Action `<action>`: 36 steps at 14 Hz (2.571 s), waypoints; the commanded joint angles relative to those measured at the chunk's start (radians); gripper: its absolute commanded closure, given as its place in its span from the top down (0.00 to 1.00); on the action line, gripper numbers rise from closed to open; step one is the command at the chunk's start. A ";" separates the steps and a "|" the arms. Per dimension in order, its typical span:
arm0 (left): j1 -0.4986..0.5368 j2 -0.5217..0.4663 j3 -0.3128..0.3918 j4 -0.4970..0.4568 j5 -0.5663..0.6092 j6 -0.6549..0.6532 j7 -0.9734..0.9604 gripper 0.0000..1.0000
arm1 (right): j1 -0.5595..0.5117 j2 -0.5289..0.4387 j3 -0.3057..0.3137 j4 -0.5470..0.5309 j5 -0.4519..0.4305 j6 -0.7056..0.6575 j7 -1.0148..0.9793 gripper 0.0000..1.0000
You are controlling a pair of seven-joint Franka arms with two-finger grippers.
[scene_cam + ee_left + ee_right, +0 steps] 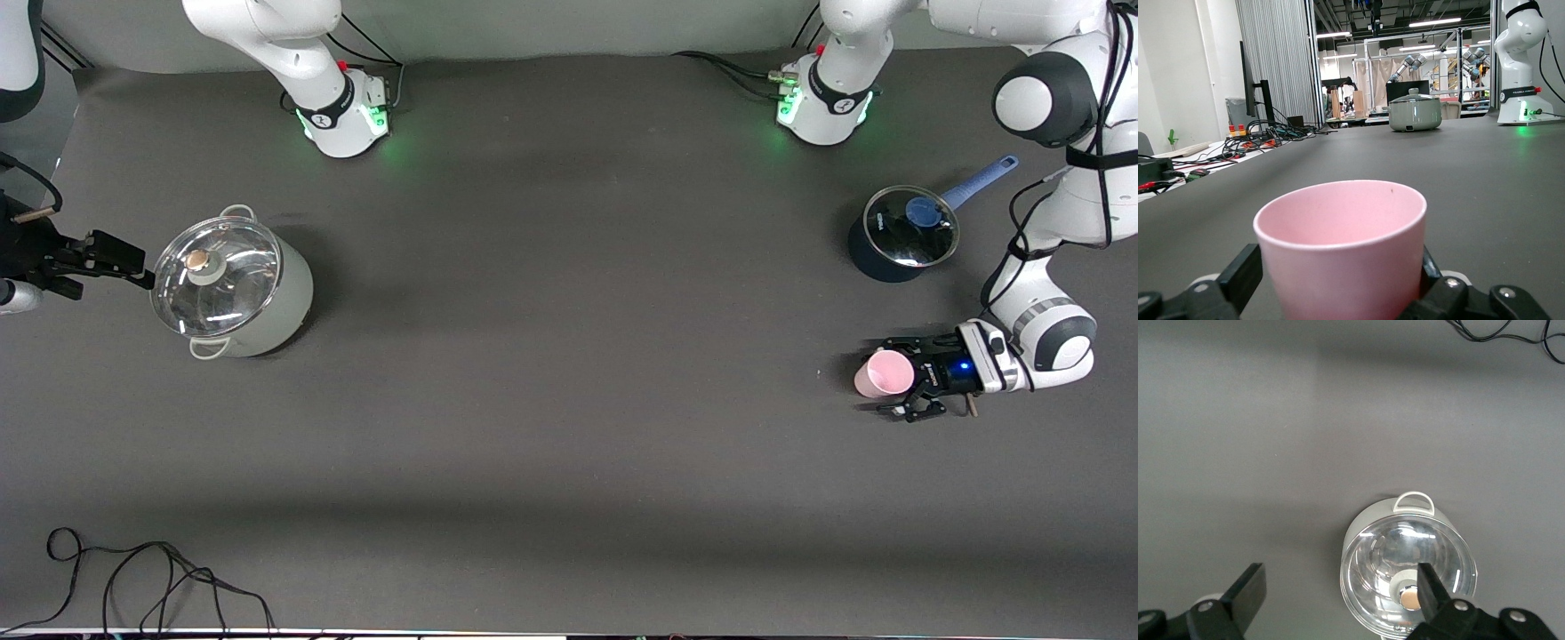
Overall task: Transfer pink cup from left to right arm
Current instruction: 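Carry the pink cup with the left gripper toward the white pot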
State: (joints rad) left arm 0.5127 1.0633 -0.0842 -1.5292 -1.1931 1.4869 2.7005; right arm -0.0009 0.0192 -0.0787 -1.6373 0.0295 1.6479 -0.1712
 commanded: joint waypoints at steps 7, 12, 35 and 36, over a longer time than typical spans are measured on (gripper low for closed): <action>-0.049 0.015 0.003 0.026 -0.010 -0.016 0.013 0.00 | 0.007 0.002 -0.004 0.002 -0.008 0.001 0.018 1.00; -0.083 0.004 -0.136 0.032 -0.014 0.018 0.018 0.00 | 0.007 0.005 -0.004 0.002 -0.008 0.001 0.018 1.00; -0.288 -0.022 -1.071 0.105 -0.373 1.406 -0.115 0.00 | 0.165 0.021 0.010 0.155 0.009 -0.039 0.608 1.00; -0.325 -0.032 -1.078 0.135 -0.373 1.455 -0.142 0.00 | 0.185 0.043 0.010 0.180 0.010 -0.039 0.695 1.00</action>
State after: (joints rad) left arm 0.2539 1.0560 -1.1512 -1.4494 -1.5443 2.8460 2.6112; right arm 0.1511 0.0259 -0.0614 -1.5125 0.0301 1.6282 0.3900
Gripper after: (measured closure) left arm 0.322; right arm 0.000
